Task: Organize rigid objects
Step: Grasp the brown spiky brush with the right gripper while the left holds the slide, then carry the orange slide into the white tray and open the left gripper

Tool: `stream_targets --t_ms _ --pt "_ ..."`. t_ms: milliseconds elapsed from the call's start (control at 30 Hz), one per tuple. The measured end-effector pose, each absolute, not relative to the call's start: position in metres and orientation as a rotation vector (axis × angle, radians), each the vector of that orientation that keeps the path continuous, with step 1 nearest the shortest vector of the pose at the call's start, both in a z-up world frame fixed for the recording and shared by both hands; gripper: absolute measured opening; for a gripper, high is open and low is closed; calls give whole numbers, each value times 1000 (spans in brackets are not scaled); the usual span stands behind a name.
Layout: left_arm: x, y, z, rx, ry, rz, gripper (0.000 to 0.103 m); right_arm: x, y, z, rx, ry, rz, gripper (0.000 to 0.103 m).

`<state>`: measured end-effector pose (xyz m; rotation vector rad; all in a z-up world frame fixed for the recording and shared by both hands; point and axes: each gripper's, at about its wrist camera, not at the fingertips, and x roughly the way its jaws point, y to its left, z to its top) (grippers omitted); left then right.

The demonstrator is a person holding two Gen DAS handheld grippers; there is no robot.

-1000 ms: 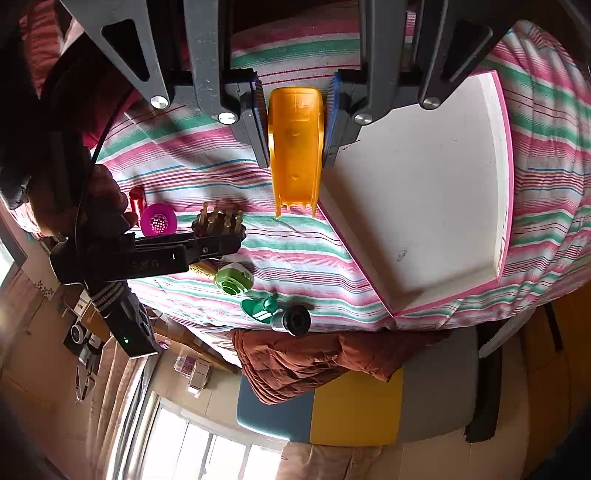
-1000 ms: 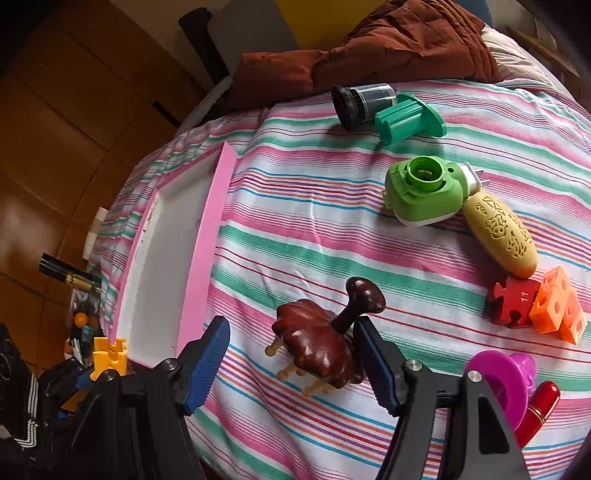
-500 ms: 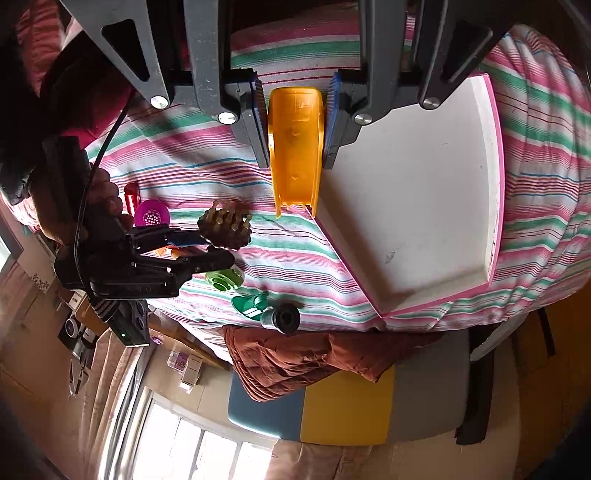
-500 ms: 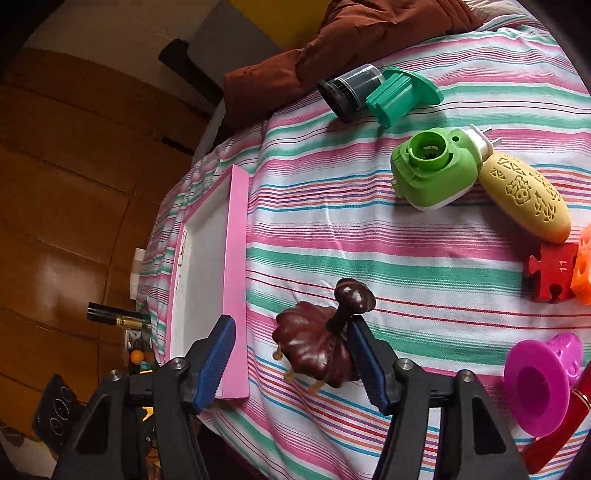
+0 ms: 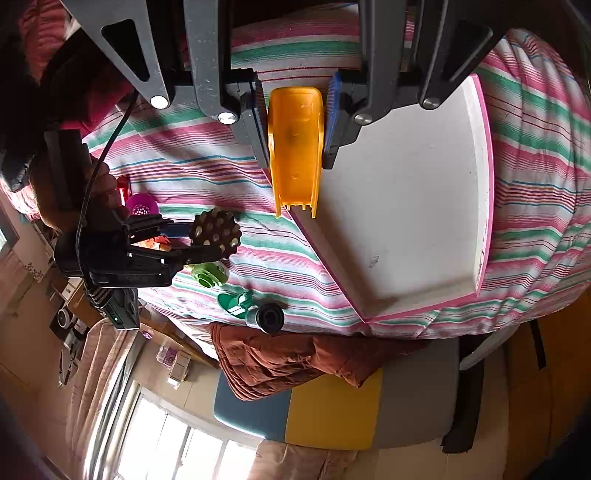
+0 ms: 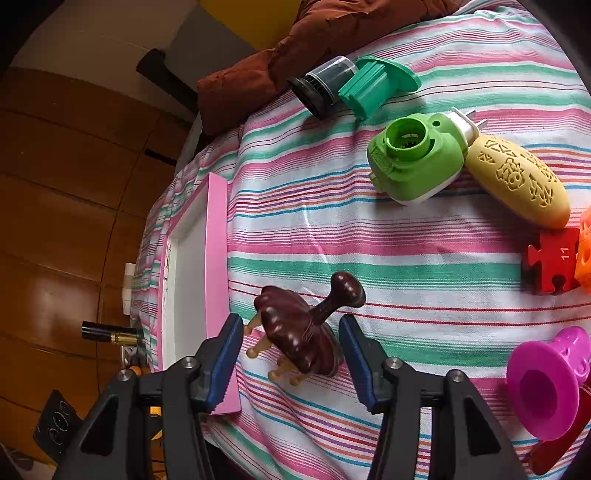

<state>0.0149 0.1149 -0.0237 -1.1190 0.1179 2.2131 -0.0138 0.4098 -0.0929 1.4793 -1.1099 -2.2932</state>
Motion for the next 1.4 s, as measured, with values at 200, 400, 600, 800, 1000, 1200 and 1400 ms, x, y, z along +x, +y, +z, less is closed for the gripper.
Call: stream_targets --t_ms 200,400,600,800,1000,1200,1400 --pt "10 112 -28 -1135 109 2211 27 -15 410 -92 1494 -1070 -2343 62" --pt "-7 101 -31 -1166 61 2229 27 -17 409 -92 1515 -988 -2398 41" --pt "-63 70 -29 -1209 -33 2318 27 -18 389 -85 1543 -746 -2475 41" --pt "-132 59 -39 -1270 -41 2388 27 -18 387 -80 1560 -683 -2514 41" --pt "-186 73 -60 -1320 -17 2430 27 -17 386 -77 1566 -632 -2544 41" --pt "-218 80 -66 -1338 21 2502 30 -18 381 -75 1568 -565 -2564 41" --pt "-206 70 -61 -1330 31 2533 40 -19 378 -75 1569 -530 -2574 41"
